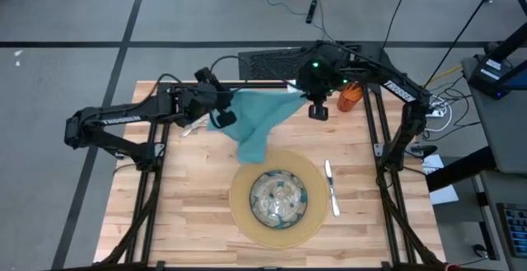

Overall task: Set table place
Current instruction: Fold the blue napkin

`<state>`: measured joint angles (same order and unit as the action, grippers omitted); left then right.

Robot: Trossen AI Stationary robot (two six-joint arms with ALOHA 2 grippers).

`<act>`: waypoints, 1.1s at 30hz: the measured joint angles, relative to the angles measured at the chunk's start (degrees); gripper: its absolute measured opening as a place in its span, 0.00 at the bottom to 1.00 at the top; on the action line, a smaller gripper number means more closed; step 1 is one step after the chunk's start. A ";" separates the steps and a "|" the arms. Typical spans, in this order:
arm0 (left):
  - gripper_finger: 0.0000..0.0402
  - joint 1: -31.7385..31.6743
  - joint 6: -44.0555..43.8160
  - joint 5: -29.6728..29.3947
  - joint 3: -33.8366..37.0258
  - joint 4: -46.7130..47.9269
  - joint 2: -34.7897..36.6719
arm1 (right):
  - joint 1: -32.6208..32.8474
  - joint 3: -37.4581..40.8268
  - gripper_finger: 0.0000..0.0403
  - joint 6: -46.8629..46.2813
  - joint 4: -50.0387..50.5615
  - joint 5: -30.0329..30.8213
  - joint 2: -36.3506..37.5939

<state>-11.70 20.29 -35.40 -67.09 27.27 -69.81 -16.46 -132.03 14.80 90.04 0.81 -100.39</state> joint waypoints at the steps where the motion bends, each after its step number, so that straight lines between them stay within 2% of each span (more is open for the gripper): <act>1: 0.21 -0.02 0.02 2.42 0.00 0.31 0.78 | -0.05 0.00 0.00 0.25 0.04 -0.67 0.39; 6: 0.21 0.11 1.24 6.52 0.00 3.41 3.11 | 1.05 0.00 0.00 1.80 0.05 0.57 2.51; 11: 0.21 0.20 3.03 6.80 -0.23 2.86 5.72 | 1.50 0.00 0.00 3.98 0.10 6.67 4.82; 14: 0.21 0.20 3.43 8.00 -1.10 2.59 6.17 | 2.16 0.00 0.00 5.76 0.08 12.89 5.39; 15: 0.21 0.20 4.00 9.56 -1.30 2.14 6.17 | 2.34 0.00 0.00 5.83 0.02 12.71 5.41; 18: 0.21 0.20 4.18 11.22 -1.44 0.65 6.17 | 1.59 0.02 0.00 4.54 0.02 6.18 5.65; 20: 0.21 -0.09 4.23 12.00 -1.44 0.93 5.81 | 0.97 0.00 0.00 2.45 0.02 4.84 5.68; 24: 0.21 -0.72 2.70 23.91 -1.39 1.83 3.57 | -1.35 0.00 0.00 0.68 0.00 2.17 4.94; 26: 0.21 -0.58 0.25 27.37 -1.03 -1.22 1.85 | -2.11 0.00 0.00 0.15 -0.03 0.62 4.29; 30: 0.21 -0.27 -5.64 25.53 0.04 -9.78 -2.91 | -2.31 0.02 0.00 -0.11 -0.05 0.66 2.61; 33: 0.21 1.15 -6.32 23.10 0.20 -17.87 -7.82 | -2.24 0.04 0.00 -0.21 -0.03 1.00 1.40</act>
<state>-10.55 13.98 -12.31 -66.89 9.40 -77.63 -18.70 -131.98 14.59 90.02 1.81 -98.99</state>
